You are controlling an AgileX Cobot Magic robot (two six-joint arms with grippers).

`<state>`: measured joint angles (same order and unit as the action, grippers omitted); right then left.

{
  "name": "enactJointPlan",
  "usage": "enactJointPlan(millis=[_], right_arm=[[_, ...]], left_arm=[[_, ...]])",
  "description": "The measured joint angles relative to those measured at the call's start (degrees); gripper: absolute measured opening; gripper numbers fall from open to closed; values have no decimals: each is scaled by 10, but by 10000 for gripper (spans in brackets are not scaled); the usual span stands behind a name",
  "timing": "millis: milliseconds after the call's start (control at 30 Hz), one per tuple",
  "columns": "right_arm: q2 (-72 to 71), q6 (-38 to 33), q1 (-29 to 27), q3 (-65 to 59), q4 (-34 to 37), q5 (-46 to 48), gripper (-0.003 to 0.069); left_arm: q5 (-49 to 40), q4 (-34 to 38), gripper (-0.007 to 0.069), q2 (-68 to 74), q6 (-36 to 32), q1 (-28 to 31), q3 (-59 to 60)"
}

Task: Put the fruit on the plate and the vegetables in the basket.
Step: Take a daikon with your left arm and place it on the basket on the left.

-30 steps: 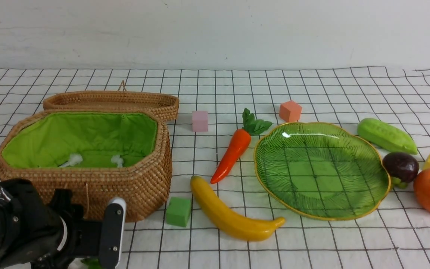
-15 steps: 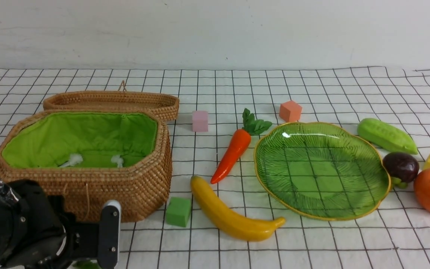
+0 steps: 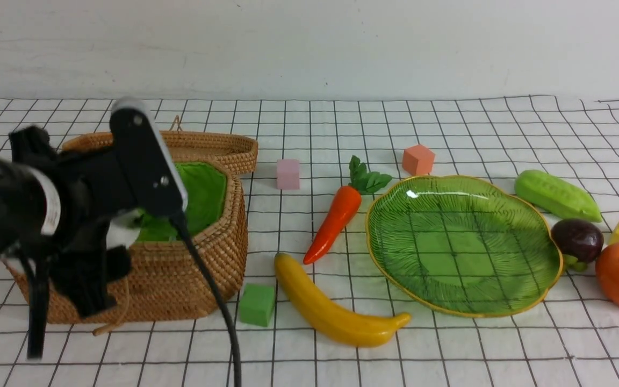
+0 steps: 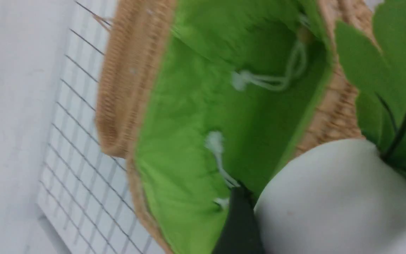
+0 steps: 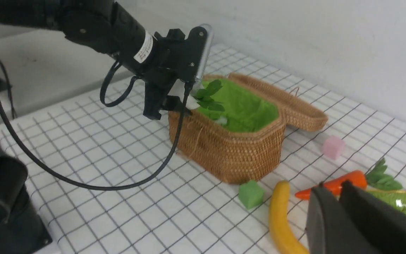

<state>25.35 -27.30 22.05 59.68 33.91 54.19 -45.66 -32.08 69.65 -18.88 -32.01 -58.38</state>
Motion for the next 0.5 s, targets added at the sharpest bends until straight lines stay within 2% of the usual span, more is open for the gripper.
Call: enactJointPlan(millis=[233, 400, 500], right_arm=[[0, 4, 0, 0, 6, 3, 88], [0, 6, 0, 0, 8, 37, 88], [0, 6, 0, 0, 9, 42, 88]], left_arm=[[17, -7, 533, 115, -18, 75, -85], [35, -12, 533, 145, -21, 88, -86], [51, -19, 558, 145, -22, 88, -87]])
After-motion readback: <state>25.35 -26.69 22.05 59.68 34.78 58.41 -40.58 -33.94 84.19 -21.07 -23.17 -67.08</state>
